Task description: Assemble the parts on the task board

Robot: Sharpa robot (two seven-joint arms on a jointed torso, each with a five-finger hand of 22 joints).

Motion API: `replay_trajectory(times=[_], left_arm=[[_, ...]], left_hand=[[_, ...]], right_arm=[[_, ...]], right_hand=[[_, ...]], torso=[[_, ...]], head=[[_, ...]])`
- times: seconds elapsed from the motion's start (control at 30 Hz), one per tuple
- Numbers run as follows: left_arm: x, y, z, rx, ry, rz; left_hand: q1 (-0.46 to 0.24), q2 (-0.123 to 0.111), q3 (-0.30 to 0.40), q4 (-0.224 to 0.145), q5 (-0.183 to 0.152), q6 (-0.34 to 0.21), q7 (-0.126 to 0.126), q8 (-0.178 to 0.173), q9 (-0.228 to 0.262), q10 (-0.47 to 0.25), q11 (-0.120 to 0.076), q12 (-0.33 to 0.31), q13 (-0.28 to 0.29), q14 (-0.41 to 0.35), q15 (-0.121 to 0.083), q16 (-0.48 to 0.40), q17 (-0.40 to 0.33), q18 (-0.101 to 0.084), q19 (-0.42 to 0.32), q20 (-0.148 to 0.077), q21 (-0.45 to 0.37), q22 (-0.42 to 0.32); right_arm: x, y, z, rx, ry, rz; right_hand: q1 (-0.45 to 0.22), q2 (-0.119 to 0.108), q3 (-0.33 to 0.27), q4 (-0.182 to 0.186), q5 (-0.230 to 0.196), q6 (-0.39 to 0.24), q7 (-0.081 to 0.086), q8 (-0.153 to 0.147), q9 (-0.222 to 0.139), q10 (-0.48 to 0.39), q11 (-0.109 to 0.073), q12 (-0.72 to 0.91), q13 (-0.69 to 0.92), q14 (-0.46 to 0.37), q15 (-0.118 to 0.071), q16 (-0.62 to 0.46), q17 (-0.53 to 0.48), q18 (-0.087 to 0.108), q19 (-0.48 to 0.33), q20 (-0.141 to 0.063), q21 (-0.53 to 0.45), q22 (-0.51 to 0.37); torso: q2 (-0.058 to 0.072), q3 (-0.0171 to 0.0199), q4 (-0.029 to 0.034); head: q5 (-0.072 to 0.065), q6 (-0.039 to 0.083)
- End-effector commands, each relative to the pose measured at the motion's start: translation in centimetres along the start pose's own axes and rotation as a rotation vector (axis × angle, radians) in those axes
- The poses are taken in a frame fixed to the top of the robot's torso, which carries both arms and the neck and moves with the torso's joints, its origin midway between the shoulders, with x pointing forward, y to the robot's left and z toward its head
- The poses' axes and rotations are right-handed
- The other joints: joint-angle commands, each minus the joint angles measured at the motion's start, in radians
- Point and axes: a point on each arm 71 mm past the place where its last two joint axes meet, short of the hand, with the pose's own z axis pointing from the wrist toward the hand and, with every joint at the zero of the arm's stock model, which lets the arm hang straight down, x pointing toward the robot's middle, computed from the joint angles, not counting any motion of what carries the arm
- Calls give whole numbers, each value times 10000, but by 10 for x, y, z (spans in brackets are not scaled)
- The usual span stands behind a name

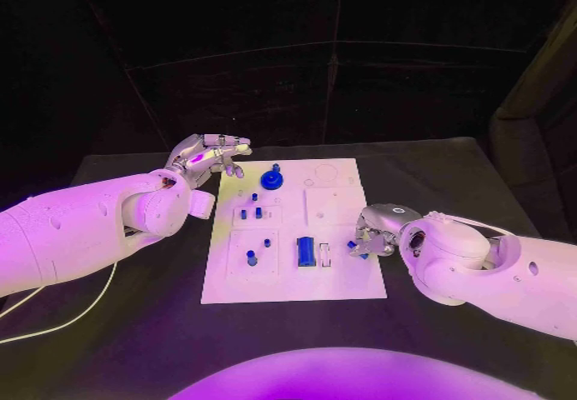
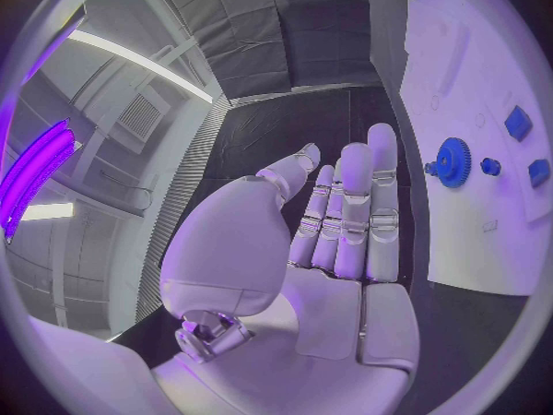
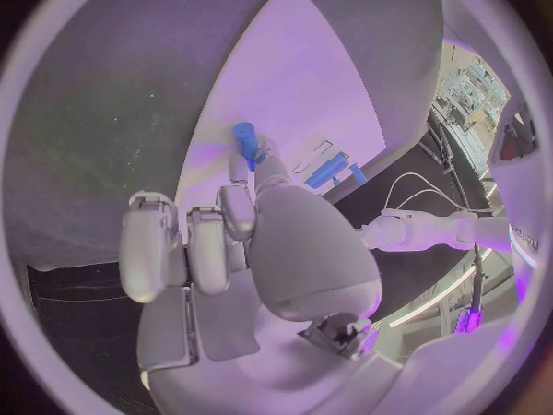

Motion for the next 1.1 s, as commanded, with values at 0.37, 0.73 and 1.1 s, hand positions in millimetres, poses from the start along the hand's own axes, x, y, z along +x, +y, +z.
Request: replay_trajectory(times=[0.37,0.73,1.1], left_arm=[[1,-1,-1,-26,151,-91],[1,-1,-1,-41,156,-94],[1,-1,-1,-45,163,-97]], left_hand=[[54,-9,-46,-17,27,-93,-10,63,15,-91,-5,44,13,-90,-14,34,-13,136,-3,78,-50,-10],[60,-12,-48,-25,27,-106,-8,68,14,-104,-4,50,11,-93,-13,36,-16,136,-4,78,-51,-11],[75,-9,-44,-36,27,-116,-8,76,13,-116,-4,58,9,-96,-14,38,-21,136,-5,77,-53,-12]], right_arm=[[11,-2,-2,341,440,-412],[5,1,-11,468,-211,1979],[2,7,-19,505,-467,3520]], right_hand=[[-468,-328,367,258,2424,-48,-32,-183,-130,-232,-8,-317,-202,688,2,-104,783,37,-16,44,-83,541],[-854,-1041,2068,754,4841,223,-132,-319,-267,-36,-71,-62,-30,762,-80,44,1088,-32,170,-33,133,852],[-1233,-1556,2988,1032,4943,293,-121,-334,-258,41,-90,-5,17,772,-76,62,1140,-32,172,-34,132,861]], torso=[[-16,1,-1],[-11,-3,-7],[2,-1,5]], head=[[13,21],[20,36],[33,13]])
